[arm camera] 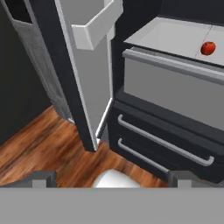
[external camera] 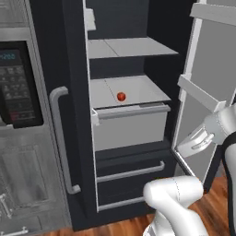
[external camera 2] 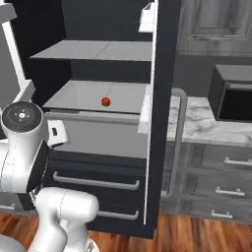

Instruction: Retrieve the kiwi and apple from the fridge and place them into the bowl on the dining table.

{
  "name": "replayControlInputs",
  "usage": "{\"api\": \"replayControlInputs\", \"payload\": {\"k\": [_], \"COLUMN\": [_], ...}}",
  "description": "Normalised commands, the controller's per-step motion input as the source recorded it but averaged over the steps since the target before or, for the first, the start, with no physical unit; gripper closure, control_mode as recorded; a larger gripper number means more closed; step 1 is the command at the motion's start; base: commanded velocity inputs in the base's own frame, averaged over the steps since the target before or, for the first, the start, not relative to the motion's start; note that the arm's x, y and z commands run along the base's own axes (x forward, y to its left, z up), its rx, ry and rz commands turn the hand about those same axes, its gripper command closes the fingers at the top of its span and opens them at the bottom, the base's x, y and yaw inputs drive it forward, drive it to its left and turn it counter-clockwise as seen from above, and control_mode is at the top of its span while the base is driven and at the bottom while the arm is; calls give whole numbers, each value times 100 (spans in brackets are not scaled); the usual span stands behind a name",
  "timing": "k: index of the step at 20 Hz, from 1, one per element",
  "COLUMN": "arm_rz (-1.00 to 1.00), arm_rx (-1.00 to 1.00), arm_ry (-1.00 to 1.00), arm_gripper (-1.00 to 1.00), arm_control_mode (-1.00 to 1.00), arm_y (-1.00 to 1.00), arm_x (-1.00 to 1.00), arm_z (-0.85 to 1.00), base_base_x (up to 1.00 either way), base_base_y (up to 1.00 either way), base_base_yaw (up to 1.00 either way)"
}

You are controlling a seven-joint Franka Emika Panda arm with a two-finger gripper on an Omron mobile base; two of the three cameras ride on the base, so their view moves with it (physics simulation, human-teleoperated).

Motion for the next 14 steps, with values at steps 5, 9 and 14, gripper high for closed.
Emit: {"api": "replayControlInputs", "payload": {"k": [5, 9, 14], "arm_rz": [0, 0, 0], "arm_rx": [0, 0, 0], "arm_ry": [0, 0, 0], "arm_gripper": [-100, -100, -100], "arm_control_mode": [100, 100, 100], "arm_y": [0, 0, 0], "arm_x": [0, 0, 0], "arm_z": [0, 0, 0], "base_base_x": [68, 70, 71], "base_base_y": [0, 0, 0], "base_base_yaw": [0, 0, 0]}}
